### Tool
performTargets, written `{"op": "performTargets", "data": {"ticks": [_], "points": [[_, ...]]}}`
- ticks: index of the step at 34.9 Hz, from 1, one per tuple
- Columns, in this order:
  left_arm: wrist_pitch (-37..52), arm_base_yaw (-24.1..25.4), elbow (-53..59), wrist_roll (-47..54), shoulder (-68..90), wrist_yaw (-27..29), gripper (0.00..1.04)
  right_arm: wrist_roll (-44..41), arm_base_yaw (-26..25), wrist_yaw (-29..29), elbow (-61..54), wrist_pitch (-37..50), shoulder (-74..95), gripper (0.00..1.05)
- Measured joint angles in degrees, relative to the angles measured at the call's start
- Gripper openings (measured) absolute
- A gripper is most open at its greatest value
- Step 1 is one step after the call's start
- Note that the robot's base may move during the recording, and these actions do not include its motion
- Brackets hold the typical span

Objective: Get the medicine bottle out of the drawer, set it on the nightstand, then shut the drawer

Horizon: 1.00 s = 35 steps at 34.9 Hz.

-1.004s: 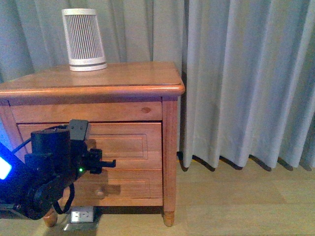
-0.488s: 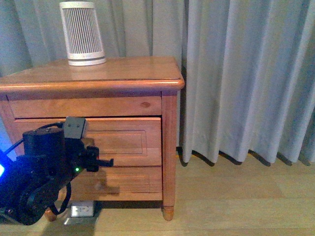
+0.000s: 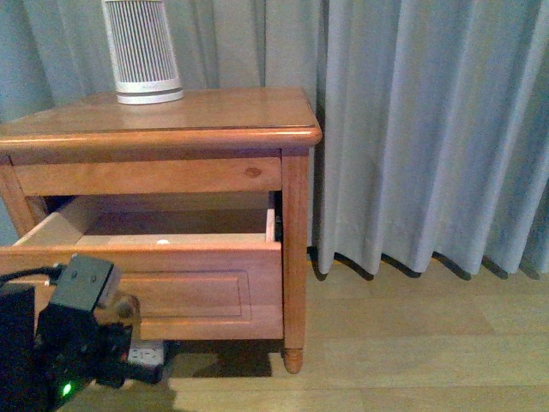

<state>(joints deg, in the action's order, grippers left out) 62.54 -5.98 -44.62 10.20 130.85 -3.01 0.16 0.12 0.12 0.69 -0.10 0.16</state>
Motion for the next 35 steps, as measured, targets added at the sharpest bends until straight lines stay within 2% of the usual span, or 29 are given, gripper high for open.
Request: {"op": "performTargets", "data": {"ticks": [1,3,7,16,21,26,35], "points": [[-0.9,0.0,2.4,0.4,-0.6,-0.2,0.11,0.0,0.0,0.0,0.0,0.0,0.0,0.98],[-2.4,0.0,4.3,0.6,-1.2,-0.4,0.03,0.0,0.0,0.0,0.0,0.0,0.0,0.98],[-7.3,0.0,6.8,1.3,-2.9,-1.9,0.05,0.0,0.0,0.0,0.0,0.0,0.0,0.98],[-14.9,-0.3,10.3,3.1,-9.1,-4.2,0.42,0.0,0.0,0.0,0.0,0.0,0.0,0.98],[-17.0,2.0,11.1,2.0,-17.4,-3.0,0.68,0.0,0.0,0.0,0.0,0.0,0.0,0.98],[-20.4,4.0,11.2,-3.1,-35.5,-2.8,0.98,0.0,0.0,0.0,0.0,0.0,0.0,0.98],[-32.3,-1.1,11.4,-10.5,-65.1,-2.0,0.98,0.0,0.0,0.0,0.0,0.0,0.0,0.98]]}}
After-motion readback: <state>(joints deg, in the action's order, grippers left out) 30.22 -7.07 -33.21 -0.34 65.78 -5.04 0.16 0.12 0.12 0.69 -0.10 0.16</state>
